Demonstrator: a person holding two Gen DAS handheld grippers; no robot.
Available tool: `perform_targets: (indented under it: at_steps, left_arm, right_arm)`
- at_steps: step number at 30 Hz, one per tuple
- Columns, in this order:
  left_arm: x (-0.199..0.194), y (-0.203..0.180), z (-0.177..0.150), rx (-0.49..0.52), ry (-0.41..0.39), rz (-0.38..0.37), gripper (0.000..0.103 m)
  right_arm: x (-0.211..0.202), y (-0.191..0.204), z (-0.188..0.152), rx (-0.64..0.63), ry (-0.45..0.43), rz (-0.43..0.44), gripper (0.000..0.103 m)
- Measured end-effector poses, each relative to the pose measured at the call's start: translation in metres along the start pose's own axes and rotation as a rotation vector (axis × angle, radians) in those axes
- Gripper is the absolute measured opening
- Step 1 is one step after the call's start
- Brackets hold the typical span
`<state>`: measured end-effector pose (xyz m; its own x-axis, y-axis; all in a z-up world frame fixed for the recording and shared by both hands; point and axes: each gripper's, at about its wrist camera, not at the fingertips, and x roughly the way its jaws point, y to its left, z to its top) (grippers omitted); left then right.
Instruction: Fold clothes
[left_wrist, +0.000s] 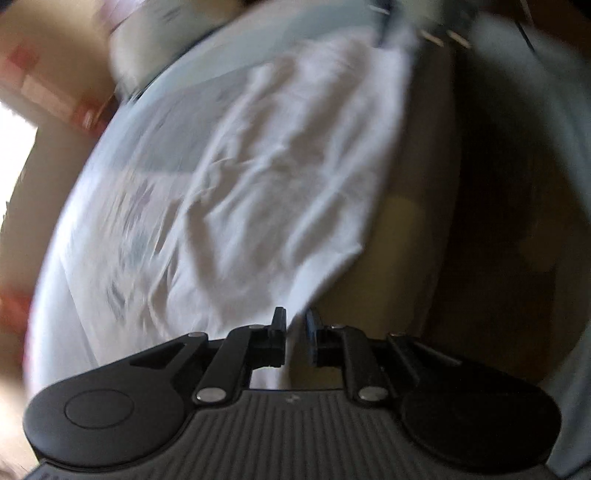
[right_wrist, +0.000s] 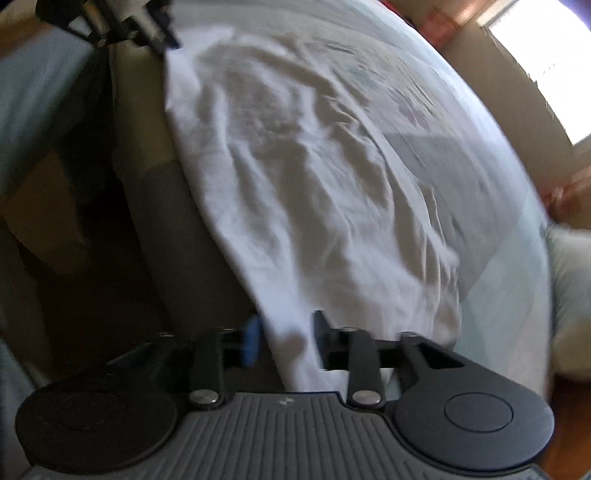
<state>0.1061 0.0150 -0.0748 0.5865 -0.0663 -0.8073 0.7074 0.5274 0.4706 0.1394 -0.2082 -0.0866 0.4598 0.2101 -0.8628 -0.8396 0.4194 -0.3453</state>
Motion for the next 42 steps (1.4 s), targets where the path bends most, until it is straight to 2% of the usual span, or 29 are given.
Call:
perform_targets:
  at_steps: [2,4,5,8,10,12,14,16,17,20,23,25,28,31,33,35,39,42]
  left_arm:
    - [-0.014,0.030,-0.003,-0.155,-0.023,-0.028,0.023]
    - [-0.017,0.051,-0.006,-0.271,-0.050,-0.009,0.035]
    - [-0.015,0.061,-0.007,-0.322,-0.064,0.005,0.036]
    - [0.011,0.064,-0.009,-0.403,-0.020,-0.022,0.036]
    - [0.029,0.052,-0.015,-0.421,0.033,-0.044,0.037]
    - [0.046,0.039,-0.023,-0.426,0.085,-0.060,0.037]
    - [0.046,0.036,-0.034,-0.470,0.074,-0.064,0.038]
    - [0.043,0.044,-0.038,-0.501,0.105,-0.091,0.040]
    - [0.038,0.050,-0.039,-0.509,0.110,-0.086,0.040]
    - [0.034,0.069,-0.033,-0.557,0.060,-0.066,0.042]
    - [0.033,0.088,-0.024,-0.626,-0.007,-0.050,0.054]
    - [0.039,0.096,-0.017,-0.665,-0.043,-0.042,0.056]
    - [0.065,0.094,-0.010,-0.668,-0.063,-0.023,0.059]
    - [0.088,0.093,-0.023,-0.725,-0.030,-0.019,0.067]
    - [0.090,0.100,-0.041,-0.832,-0.071,-0.062,0.068]
    - [0.085,0.110,-0.044,-0.868,-0.058,-0.070,0.068]
    - [0.074,0.126,-0.028,-0.885,-0.133,-0.063,0.072]
    - [0.084,0.133,-0.027,-0.925,-0.144,-0.064,0.073]
  right_arm:
    - [-0.018,-0.021,-0.008,0.110,-0.041,0.049,0.052]
    - [-0.034,-0.044,-0.015,0.233,-0.106,0.077,0.055]
    - [-0.036,-0.052,-0.017,0.286,-0.132,0.077,0.056]
    - [-0.031,-0.063,-0.022,0.446,-0.192,0.064,0.056]
    - [-0.008,-0.075,-0.022,0.519,-0.198,0.073,0.056]
    - [0.009,-0.064,-0.026,0.567,-0.192,0.091,0.056]
    - [0.024,-0.053,-0.033,0.592,-0.148,0.097,0.056]
    - [0.032,-0.046,-0.043,0.594,-0.092,0.085,0.056]
    - [0.030,-0.045,-0.047,0.592,-0.097,0.084,0.056]
    - [0.015,-0.055,-0.043,0.597,-0.138,0.066,0.059]
    - [0.002,-0.071,-0.030,0.646,-0.242,0.030,0.069]
    - [0.008,-0.080,-0.020,0.695,-0.289,0.024,0.071]
    - [0.026,-0.087,-0.012,0.772,-0.316,0.019,0.080]
    - [0.053,-0.091,-0.024,0.868,-0.274,0.031,0.081]
    - [0.055,-0.093,-0.039,0.907,-0.288,0.026,0.081]
    - [0.050,-0.098,-0.049,0.958,-0.305,0.021,0.081]
    - [0.033,-0.115,-0.041,1.009,-0.399,-0.009,0.088]
    - [0.041,-0.127,-0.021,0.998,-0.452,0.023,0.088]
